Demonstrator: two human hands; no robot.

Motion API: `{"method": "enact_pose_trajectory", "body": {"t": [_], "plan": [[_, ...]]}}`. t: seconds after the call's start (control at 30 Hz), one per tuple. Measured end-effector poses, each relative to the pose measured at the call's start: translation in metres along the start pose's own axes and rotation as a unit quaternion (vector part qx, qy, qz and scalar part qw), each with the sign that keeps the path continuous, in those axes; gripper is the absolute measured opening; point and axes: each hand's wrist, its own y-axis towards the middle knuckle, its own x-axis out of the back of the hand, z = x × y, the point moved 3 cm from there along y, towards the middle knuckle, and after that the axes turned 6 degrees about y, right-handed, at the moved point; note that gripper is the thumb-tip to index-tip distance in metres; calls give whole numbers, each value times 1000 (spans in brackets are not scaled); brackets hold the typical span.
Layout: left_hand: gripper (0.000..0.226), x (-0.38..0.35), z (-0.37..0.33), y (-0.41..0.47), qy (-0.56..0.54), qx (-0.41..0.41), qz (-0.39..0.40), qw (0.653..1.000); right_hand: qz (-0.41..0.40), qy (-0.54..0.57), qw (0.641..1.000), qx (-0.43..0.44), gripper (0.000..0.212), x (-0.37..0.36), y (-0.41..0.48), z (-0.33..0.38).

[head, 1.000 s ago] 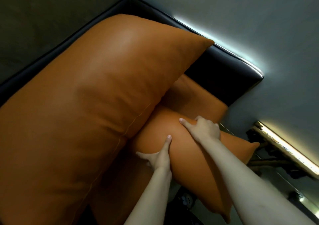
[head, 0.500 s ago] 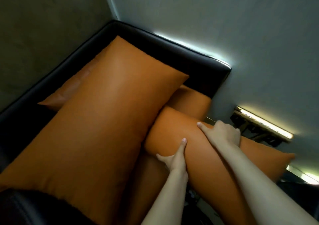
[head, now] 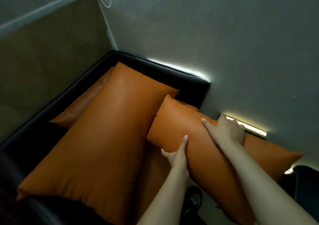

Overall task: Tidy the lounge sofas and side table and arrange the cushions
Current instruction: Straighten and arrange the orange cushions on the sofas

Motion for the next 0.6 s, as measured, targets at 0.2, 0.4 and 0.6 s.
{"method": "enact_pose_trajectory", "body": {"t": [0.2, 0.4, 0.6], "plan": [[123, 11, -24, -28, -48, -6, 28, 998, -49, -9, 998, 49, 61, 52, -15, 40], [123, 18, -52, -57, -118, -16, 46, 992, -103, -23, 989, 109, 56, 102, -27, 85], [129, 28, -92, -78, -170, -32, 48, 984, -123, -21, 981, 148, 56, 142, -37, 128]]}}
